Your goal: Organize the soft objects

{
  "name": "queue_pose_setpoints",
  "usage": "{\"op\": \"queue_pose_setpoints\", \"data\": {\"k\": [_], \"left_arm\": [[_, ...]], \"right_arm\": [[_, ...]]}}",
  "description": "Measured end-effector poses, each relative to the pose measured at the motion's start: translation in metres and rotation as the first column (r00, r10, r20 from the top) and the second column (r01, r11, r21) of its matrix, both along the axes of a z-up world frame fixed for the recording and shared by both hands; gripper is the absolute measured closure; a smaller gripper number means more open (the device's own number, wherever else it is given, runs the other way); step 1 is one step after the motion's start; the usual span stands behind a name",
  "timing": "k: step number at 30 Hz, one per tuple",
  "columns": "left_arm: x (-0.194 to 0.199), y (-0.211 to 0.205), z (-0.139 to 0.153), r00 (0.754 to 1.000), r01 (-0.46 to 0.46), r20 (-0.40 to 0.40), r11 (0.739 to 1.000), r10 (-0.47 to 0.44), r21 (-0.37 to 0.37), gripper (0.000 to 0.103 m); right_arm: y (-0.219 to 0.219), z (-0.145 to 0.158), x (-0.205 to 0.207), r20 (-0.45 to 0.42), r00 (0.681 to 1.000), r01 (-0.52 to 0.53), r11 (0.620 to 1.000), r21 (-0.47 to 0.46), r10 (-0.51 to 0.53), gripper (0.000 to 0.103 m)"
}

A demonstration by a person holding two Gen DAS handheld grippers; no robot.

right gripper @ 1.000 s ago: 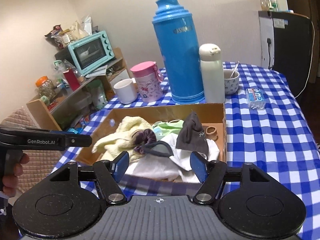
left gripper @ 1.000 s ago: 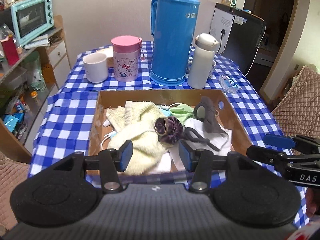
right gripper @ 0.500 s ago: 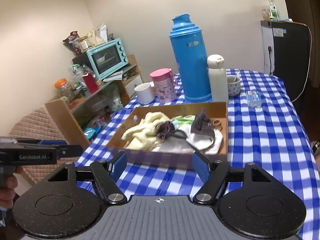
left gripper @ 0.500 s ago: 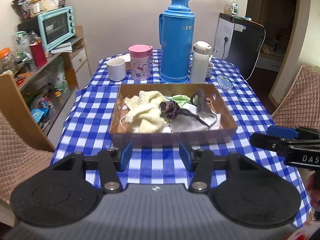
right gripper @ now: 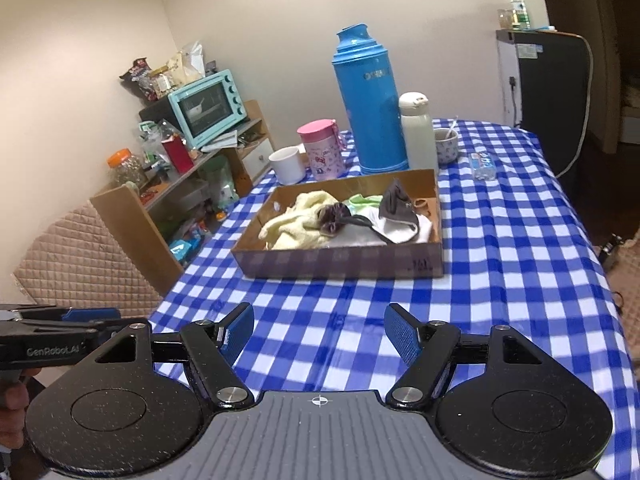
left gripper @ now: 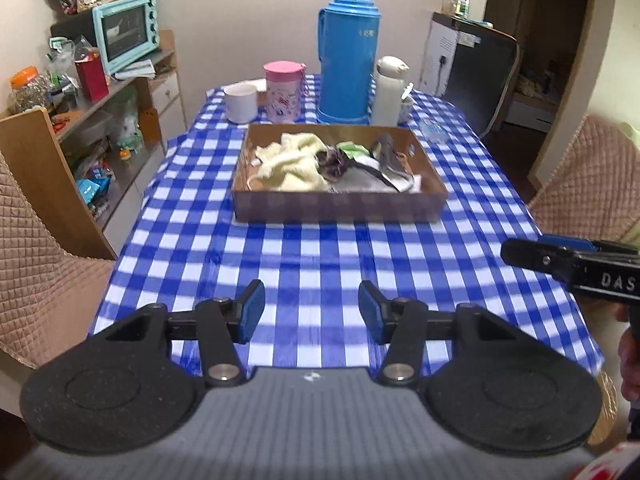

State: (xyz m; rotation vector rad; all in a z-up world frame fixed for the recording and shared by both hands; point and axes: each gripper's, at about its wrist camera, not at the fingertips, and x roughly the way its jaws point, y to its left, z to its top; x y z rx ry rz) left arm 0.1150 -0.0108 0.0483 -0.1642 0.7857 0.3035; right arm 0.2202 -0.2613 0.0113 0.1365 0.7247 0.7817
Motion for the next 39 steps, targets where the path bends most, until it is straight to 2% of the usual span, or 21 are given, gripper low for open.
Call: {"op": "queue_pose_setpoints", "data": {"k": [7,18,27,39], "left_arm": [[-0.034,-0.003,0.004,0.997,0.070,-0.011,0.998,-0.070,-0.002,0.054],[-0.079,-0.004,-0.006,0.988,0.151,-0.031,0.988,-0.153,-0.037,0.054],[-0.100,-0.004,-0.016,0.983,0.174,-0.041,0.982,-0.177,-0.070,0.054],[-0.107,-0.007,-0.020,0.977,0.203,-0.040,0.975,-0.207,-0.086,0.054]], "right_arm": [[0.001,0.004,-0.045,-0.019,0.997,0.079,0.997,-0.021,-0.080,0.031],[0.003,0.002,-0.110,-0.065,0.988,0.133,0.989,-0.064,-0.138,0.031],[0.009,-0.008,-0.139,-0.097,0.986,0.121,0.985,-0.124,-0.134,0.031],[0.014,-0.015,-0.149,-0.112,0.985,0.113,0.980,-0.162,-0.132,0.031]]}}
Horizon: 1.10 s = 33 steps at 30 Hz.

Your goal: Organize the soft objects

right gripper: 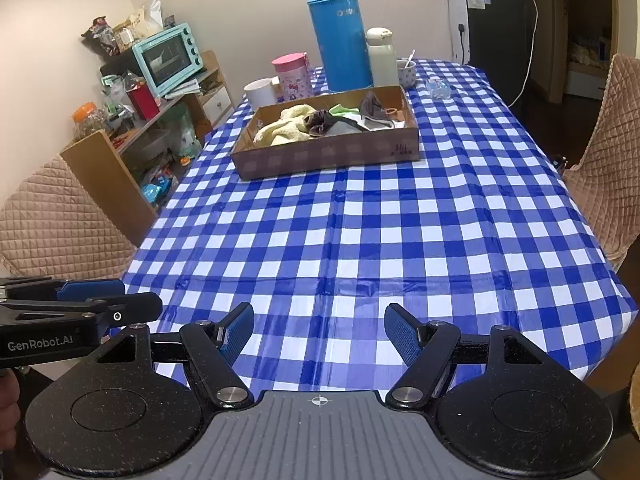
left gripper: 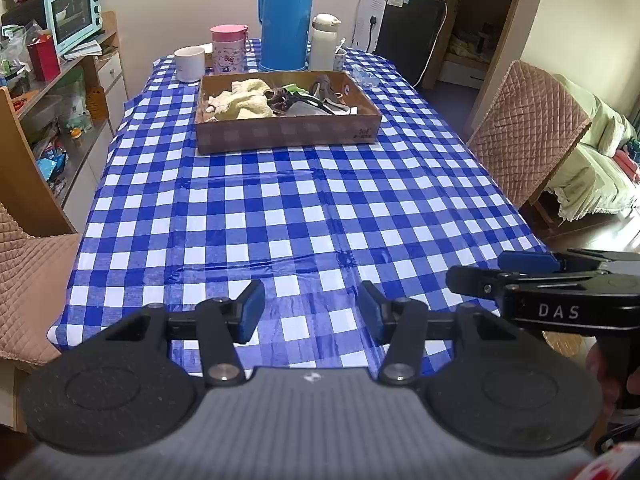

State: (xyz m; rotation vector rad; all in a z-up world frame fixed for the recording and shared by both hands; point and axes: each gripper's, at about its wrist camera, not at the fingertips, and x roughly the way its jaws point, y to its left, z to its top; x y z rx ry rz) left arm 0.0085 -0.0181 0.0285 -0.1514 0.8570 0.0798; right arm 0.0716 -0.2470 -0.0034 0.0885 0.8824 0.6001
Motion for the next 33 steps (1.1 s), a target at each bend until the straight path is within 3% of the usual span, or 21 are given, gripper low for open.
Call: {"op": "queue_pose_setpoints", "data": {"k": [33], "left_arm": [[0.0043,-0.0011,-0.0028,1.000,0.000,0.000,1.000,0.000,0.001,0.054]], "right_arm": [[0.0028,-0.0017,0.0042,-0.005,1.000,0.002,1.000,-0.004,-0.003,0.031]]}}
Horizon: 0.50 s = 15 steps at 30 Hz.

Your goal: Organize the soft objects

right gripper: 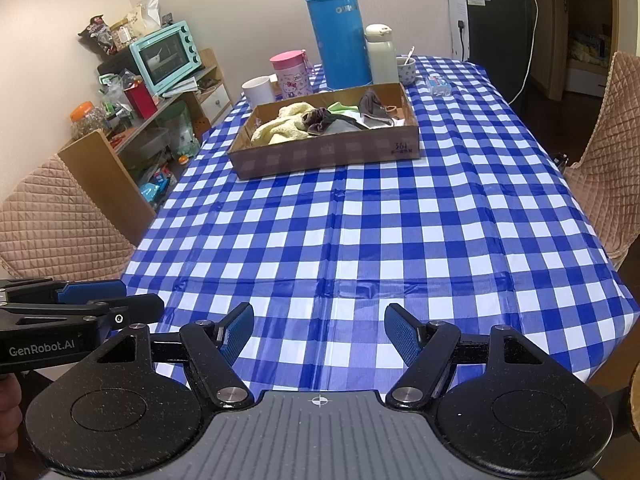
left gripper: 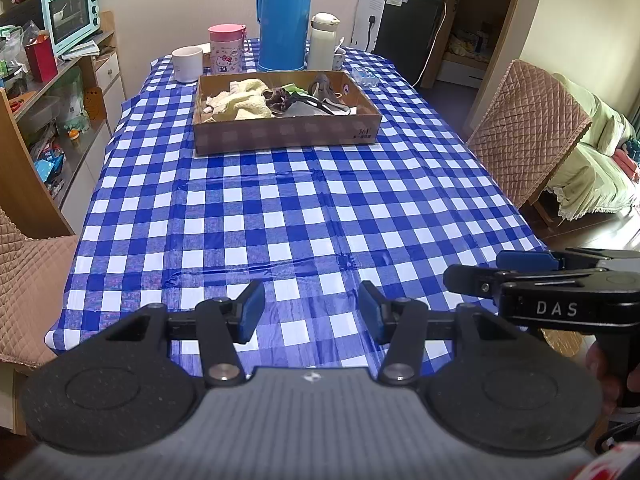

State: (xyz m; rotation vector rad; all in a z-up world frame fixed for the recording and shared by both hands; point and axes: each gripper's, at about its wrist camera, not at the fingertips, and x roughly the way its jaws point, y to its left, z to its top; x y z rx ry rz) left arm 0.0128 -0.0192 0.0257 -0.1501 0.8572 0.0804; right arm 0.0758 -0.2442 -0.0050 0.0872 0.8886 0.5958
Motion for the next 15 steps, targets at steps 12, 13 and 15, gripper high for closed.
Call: {"op": "queue_pose_setpoints", "data": {"k": [12,13,15], "left_arm": [[0.0004,0.0001,-0.0003,1.000,-0.001,0.000,1.000,0.001,0.000,0.054],[0.0005,0.0002,-0.0003,1.000,-0.001,0.000,1.000,0.001,0.000,0.054],[0.0004,0.0005,-0.0003,1.000,-0.001,0.000,1.000,0.001,0.000,0.054]], "right_arm": [[-0.0003,0.0004,0.0008,-0.001,1.000,-0.001,1.000,0.002,0.001,0.031],[-0.0002,0.0005,0.0009,-0.001,1.000,-0.002,1.000,0.001,0.002,0.031],[-0.0003,0.0003,0.0010,0.000,1.000,-0.003,1.000,0.001,0.003,0.031]]}}
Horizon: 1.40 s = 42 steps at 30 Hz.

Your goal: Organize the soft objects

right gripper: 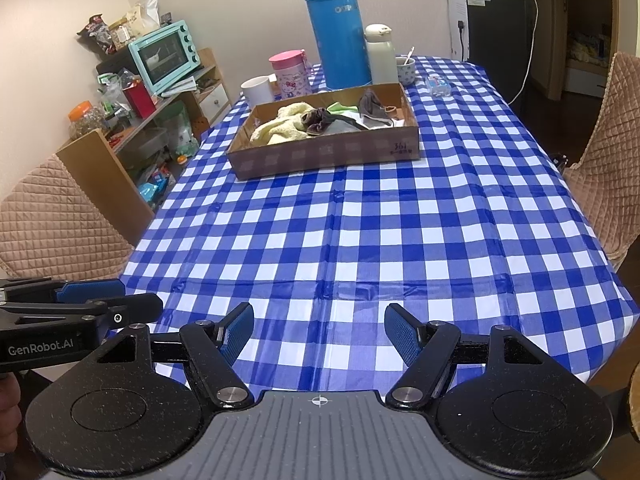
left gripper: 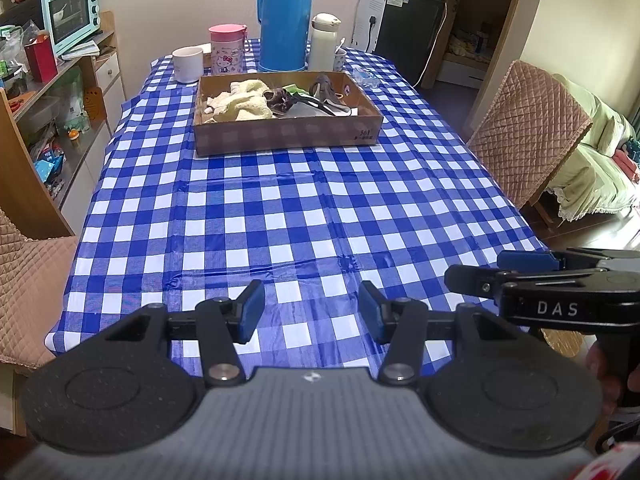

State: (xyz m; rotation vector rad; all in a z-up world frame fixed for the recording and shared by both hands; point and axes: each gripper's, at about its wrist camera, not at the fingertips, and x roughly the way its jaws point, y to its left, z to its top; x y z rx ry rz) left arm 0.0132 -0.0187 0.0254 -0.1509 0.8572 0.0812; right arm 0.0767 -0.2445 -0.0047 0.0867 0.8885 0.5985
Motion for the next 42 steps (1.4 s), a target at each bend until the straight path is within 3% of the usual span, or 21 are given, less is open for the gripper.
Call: {"op": "queue_pose_setpoints", "data": {"k": [42], "left_arm": [[0.009,0.008,0.003,1.000,-0.007,0.010,1.000,0.007,0.001,0.054]], "right_arm": [[0.008,-0.002,0.001,-0.003,1.000,0.003,1.000,-0.002,-0.003,0.031]]}}
